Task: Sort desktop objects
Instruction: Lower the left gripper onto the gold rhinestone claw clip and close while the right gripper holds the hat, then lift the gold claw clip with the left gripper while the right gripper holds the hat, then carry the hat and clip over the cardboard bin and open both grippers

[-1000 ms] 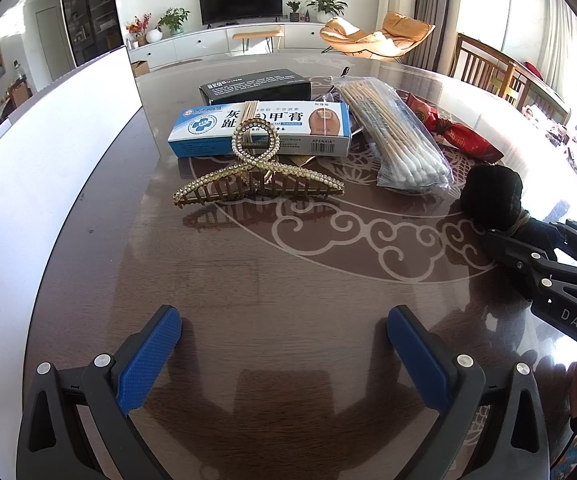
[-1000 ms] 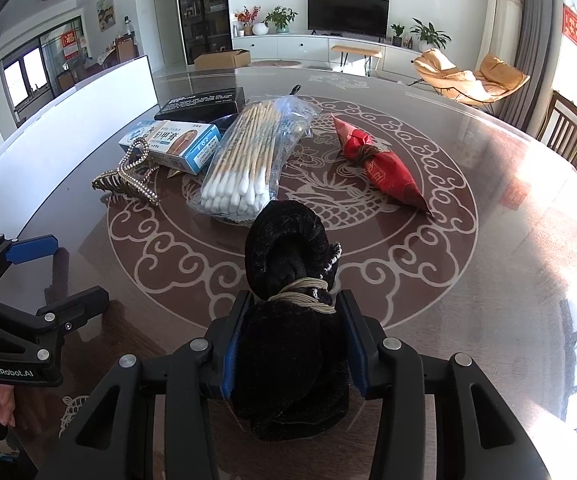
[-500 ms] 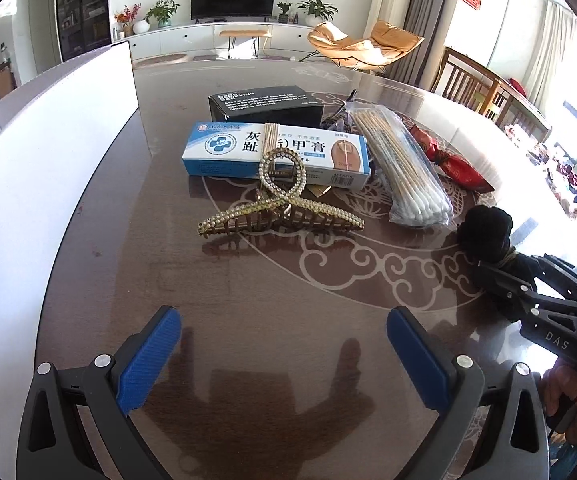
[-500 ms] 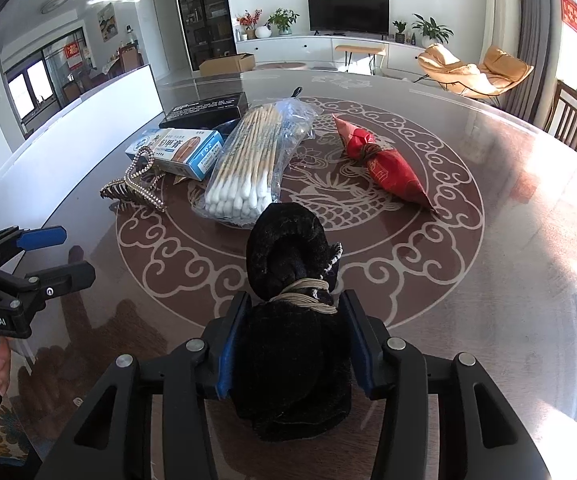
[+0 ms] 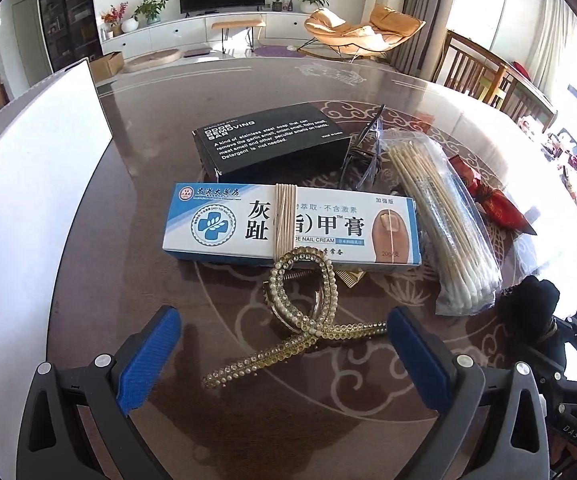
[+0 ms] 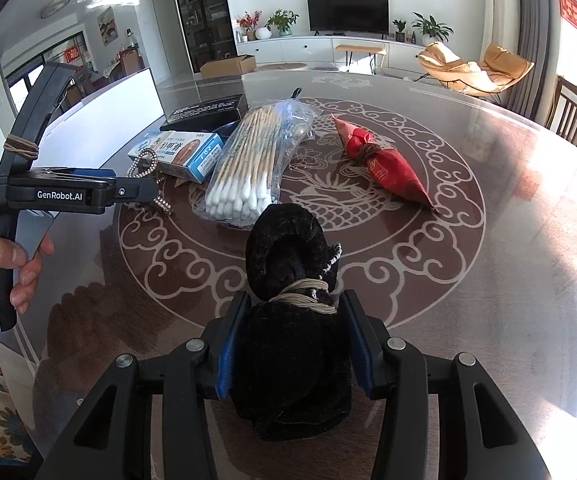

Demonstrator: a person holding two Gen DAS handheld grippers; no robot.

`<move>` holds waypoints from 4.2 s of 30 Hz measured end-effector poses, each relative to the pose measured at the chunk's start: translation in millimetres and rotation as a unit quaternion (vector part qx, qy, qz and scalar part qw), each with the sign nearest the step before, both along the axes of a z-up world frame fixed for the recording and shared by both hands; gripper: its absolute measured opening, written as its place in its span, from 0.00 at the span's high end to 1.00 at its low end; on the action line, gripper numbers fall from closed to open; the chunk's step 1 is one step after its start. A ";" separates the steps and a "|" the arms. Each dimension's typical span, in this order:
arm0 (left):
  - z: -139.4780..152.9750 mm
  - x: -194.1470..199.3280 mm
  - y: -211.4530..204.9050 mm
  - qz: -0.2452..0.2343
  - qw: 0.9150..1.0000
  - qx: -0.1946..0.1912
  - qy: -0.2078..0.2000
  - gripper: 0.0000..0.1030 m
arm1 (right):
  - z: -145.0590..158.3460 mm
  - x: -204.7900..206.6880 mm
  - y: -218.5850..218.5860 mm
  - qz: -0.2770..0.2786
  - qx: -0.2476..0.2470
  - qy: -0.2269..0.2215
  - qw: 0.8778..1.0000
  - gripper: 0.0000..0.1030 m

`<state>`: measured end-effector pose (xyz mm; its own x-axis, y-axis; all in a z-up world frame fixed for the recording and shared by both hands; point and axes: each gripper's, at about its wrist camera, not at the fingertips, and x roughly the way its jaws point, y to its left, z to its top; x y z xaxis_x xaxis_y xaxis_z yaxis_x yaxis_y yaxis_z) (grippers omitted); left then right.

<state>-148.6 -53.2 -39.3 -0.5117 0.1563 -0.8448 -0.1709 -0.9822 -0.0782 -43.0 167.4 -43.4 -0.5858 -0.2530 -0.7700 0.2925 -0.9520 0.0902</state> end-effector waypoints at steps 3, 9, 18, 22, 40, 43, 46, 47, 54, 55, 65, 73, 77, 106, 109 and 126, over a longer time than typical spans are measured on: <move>-0.3 11.1 -5.6 0.003 1.000 -0.021 -0.013 0.00 | 0.0 -0.4 -0.2 0.000 0.000 0.000 1.000 0.54; -7.2 43.6 -14.9 -0.044 0.997 -0.034 -0.058 0.00 | -0.3 -0.4 -0.5 0.000 0.002 0.000 1.000 0.54; 0.4 14.6 4.5 -0.085 0.990 -0.115 -0.018 0.00 | -0.6 -0.1 0.6 0.000 0.005 0.001 1.000 0.54; -6.4 2.0 8.6 -0.116 0.984 -0.137 -0.003 0.00 | -0.9 -0.1 0.5 0.000 0.006 0.001 1.000 0.54; -0.4 48.2 10.4 -0.048 0.998 -0.038 0.016 0.61 | -1.5 -0.5 2.5 0.000 0.000 0.000 1.000 0.54; -3.5 75.9 11.7 -0.034 0.998 -0.039 0.020 0.61 | -2.0 -1.0 2.6 0.000 -0.003 0.000 1.000 0.54; -4.6 103.9 20.4 -0.045 0.998 -0.036 0.022 0.61 | -1.9 -0.9 2.2 0.001 -0.005 -0.001 1.000 0.54; -4.1 105.7 19.3 -0.045 0.998 -0.036 0.021 0.61 | -1.9 -1.1 2.1 0.001 -0.005 -0.001 1.000 0.54; -8.6 82.4 -11.3 -0.020 0.999 -0.031 0.015 0.29 | -2.1 -0.9 1.4 0.001 -0.002 0.000 1.000 0.54; -10.1 76.2 -13.9 -0.021 0.999 -0.033 0.012 0.28 | -2.1 -0.9 1.4 0.001 -0.002 0.000 1.000 0.54; -15.8 23.9 1.2 -0.052 0.997 -0.049 0.006 0.10 | -2.1 -0.9 1.3 0.001 -0.003 0.000 1.000 0.54; -8.9 13.9 8.4 -0.041 0.998 -0.039 0.031 0.55 | -2.4 -0.9 1.3 0.001 -0.006 -0.001 1.000 0.54; -9.0 29.8 6.7 -0.019 0.998 -0.044 0.035 0.57 | -2.5 0.2 1.9 0.000 -0.009 -0.001 1.000 0.54; -7.8 135.5 -26.5 -0.007 0.999 0.003 0.037 0.57 | 18.1 13.9 -10.8 0.081 0.059 -0.073 0.992 0.68; 8.4 147.4 -30.9 -0.002 0.998 0.026 0.054 0.57 | 35.7 29.3 -12.9 0.086 0.044 -0.052 0.994 0.68; 129.6 174.2 -239.3 0.168 0.975 0.053 0.136 0.57 | 148.6 27.2 -231.2 0.239 -0.081 0.001 0.968 0.68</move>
<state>25.6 -292.5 90.4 -0.7513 0.0210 -0.6596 0.1305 -0.9750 -0.1797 -15.8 -63.8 105.2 -0.3741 -0.6123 -0.6965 0.6959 -0.6818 0.2257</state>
